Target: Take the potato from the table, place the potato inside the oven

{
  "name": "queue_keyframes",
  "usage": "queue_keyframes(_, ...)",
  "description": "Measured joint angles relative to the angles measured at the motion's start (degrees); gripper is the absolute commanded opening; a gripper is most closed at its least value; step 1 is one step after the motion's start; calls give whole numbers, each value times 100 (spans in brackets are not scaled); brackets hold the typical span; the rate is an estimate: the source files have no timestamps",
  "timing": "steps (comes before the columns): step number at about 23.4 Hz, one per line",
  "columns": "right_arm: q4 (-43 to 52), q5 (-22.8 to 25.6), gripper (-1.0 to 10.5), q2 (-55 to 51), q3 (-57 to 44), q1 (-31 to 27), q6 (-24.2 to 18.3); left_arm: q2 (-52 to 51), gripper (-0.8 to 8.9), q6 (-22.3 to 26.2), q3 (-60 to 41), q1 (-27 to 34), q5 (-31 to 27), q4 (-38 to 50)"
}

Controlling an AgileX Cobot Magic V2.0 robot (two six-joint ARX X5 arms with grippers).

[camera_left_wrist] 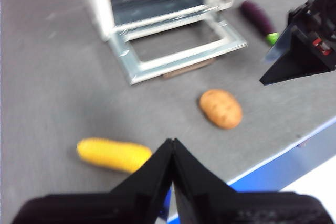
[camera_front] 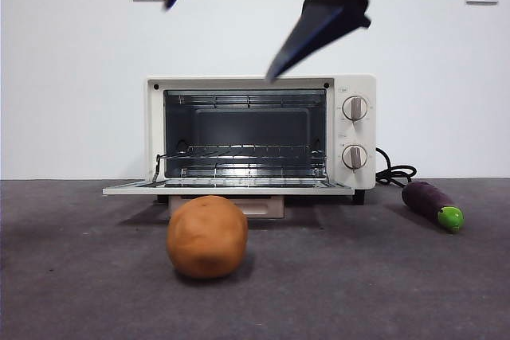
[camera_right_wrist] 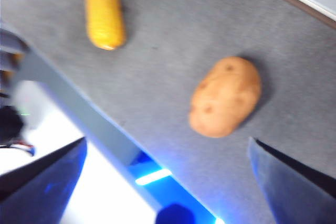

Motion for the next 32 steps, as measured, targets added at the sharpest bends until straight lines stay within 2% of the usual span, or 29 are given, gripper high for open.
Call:
queue_keyframes(3,-431,280,613,780,595,52,-35,-538,-6,-192,-531,0,-116,2)
queue_keyframes(9,-584,581,602,1954,931,52,-31,-883,-6,-249,-951,0,-264,2)
queue_keyframes(15,-535,597,602,2575,984,59,74,-883,-6,-249,-988,0,-264,7)
queue_keyframes(20,-262,621,589,2697,992,160,234,-883,-6,-249,-988,0,-264,7)
queue_keyframes(24,-278,649,387,2824,1016,208,358,-883,-5,-236,-988,0,-264,9)
queue_keyframes(25,-317,651,292,2879,1016,214,363,-883,-6,-214,-988,0,-264,7)
queue_keyframes(27,-304,658,-29,2898,1016,269,376,-883,-6,-197,-988,0,-264,7)
queue_keyframes(29,-354,640,-8,2898,1023,321,378,-883,-6,-190,-988,0,-264,7)
queue_keyframes(32,-1088,708,-5,2898,1263,365,374,-883,-6,-181,-988,0,-264,7)
